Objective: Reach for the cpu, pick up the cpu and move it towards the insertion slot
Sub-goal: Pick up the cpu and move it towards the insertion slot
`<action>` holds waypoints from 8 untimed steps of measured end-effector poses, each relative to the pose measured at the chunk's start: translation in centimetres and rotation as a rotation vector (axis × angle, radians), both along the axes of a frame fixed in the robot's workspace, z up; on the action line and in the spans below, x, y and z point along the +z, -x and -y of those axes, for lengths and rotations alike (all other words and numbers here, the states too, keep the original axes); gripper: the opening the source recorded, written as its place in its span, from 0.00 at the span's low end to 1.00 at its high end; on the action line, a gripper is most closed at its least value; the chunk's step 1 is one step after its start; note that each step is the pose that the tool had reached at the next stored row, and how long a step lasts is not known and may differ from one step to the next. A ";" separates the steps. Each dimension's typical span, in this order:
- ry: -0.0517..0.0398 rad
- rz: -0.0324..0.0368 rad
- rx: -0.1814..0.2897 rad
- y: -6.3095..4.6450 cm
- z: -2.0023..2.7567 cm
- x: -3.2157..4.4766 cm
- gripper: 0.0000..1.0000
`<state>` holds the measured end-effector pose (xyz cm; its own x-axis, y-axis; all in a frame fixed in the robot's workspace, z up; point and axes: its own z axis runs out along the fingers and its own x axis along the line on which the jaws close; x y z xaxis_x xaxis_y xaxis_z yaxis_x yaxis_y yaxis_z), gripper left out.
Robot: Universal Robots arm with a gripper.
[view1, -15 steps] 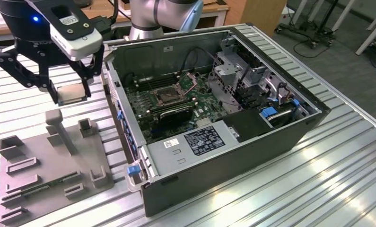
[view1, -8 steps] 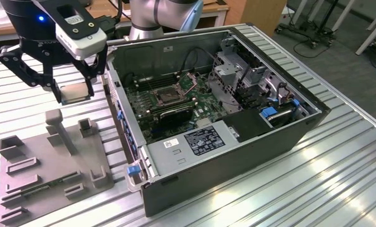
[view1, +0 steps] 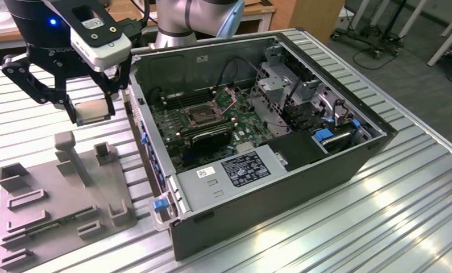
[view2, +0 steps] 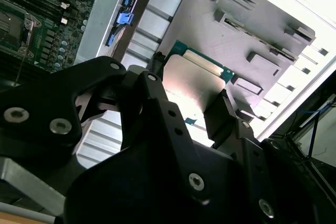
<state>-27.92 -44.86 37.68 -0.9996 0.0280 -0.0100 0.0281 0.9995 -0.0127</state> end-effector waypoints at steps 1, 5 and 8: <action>0.0000 0.0000 0.000 0.0 0.00 0.00 0.55; 0.0001 0.0000 0.000 0.0 0.00 0.00 0.55; 0.0001 0.0000 0.000 0.0 0.00 0.00 0.55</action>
<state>-27.91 -44.86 37.68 -0.9996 0.0280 -0.0100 0.0281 0.9995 -0.0128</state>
